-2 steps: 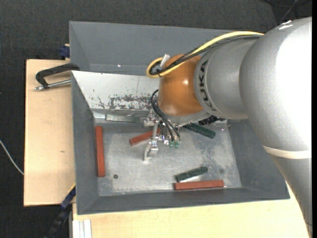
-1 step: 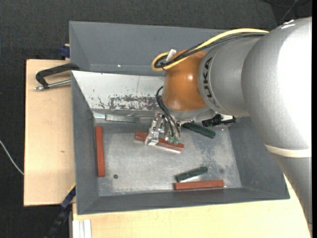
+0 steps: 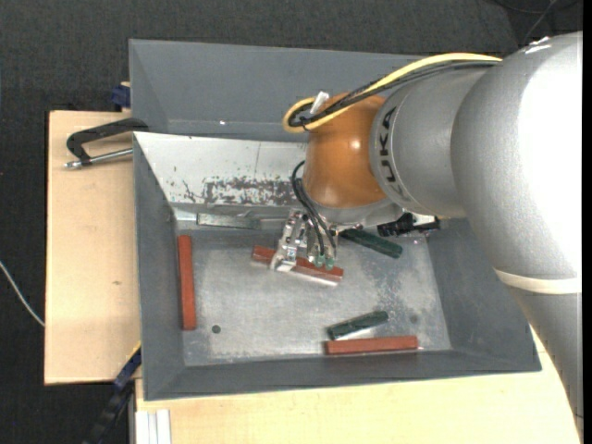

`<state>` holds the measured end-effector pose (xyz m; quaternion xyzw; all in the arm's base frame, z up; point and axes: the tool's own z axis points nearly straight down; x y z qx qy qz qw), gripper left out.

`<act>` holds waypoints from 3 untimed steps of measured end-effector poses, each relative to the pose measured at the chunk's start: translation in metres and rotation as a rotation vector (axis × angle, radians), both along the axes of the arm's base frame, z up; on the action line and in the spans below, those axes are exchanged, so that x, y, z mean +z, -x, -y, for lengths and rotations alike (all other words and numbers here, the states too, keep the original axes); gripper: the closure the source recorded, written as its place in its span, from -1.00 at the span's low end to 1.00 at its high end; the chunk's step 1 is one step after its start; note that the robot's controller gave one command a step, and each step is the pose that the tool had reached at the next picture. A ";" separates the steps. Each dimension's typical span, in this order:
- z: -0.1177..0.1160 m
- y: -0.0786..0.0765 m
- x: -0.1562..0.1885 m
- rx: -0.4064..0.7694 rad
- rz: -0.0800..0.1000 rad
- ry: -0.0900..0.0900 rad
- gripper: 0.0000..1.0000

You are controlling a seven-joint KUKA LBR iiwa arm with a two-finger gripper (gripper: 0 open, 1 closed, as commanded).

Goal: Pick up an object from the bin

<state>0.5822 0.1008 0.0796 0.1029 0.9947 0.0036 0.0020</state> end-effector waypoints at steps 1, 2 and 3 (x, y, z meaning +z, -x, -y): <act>0.000 0.000 0.000 0.001 0.001 0.001 1.00; 0.001 0.002 0.006 0.001 -0.004 0.005 1.00; 0.001 0.003 0.025 0.000 -0.009 0.006 1.00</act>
Offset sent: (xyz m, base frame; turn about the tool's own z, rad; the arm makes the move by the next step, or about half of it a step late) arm -0.0003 0.0000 0.0520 0.0000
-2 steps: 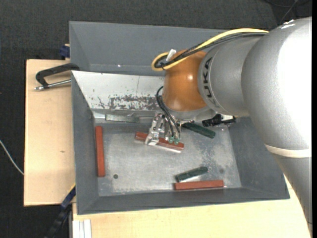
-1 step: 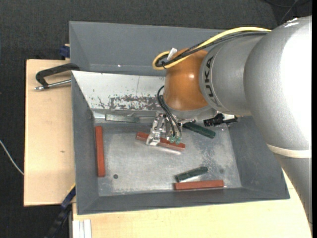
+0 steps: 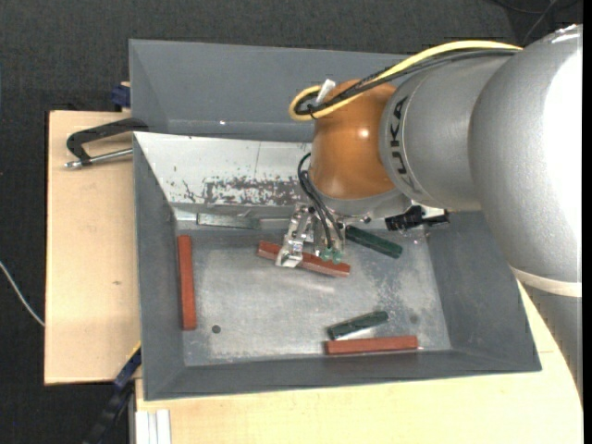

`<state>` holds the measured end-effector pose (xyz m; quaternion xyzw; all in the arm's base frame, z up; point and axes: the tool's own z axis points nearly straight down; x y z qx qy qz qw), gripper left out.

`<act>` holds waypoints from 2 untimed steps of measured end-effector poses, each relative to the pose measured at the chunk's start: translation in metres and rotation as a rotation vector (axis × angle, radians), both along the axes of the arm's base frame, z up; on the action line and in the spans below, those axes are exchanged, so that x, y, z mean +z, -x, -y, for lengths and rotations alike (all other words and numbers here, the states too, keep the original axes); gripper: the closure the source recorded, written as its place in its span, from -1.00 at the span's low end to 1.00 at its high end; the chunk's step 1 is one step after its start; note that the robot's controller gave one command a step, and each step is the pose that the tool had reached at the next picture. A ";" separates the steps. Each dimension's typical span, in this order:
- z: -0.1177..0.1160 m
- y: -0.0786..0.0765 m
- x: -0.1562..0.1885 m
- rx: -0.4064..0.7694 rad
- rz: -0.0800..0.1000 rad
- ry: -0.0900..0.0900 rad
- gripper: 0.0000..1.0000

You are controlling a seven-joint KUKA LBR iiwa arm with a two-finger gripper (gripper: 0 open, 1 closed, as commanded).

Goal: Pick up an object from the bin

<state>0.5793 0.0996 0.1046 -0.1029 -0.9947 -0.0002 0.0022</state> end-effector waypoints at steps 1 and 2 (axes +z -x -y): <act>-0.001 -0.002 0.022 0.001 0.009 -0.001 1.00; -0.001 -0.003 0.033 0.001 0.014 -0.002 1.00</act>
Offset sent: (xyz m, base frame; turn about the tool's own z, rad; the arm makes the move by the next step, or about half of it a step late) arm 0.0000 0.0001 0.0538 0.0000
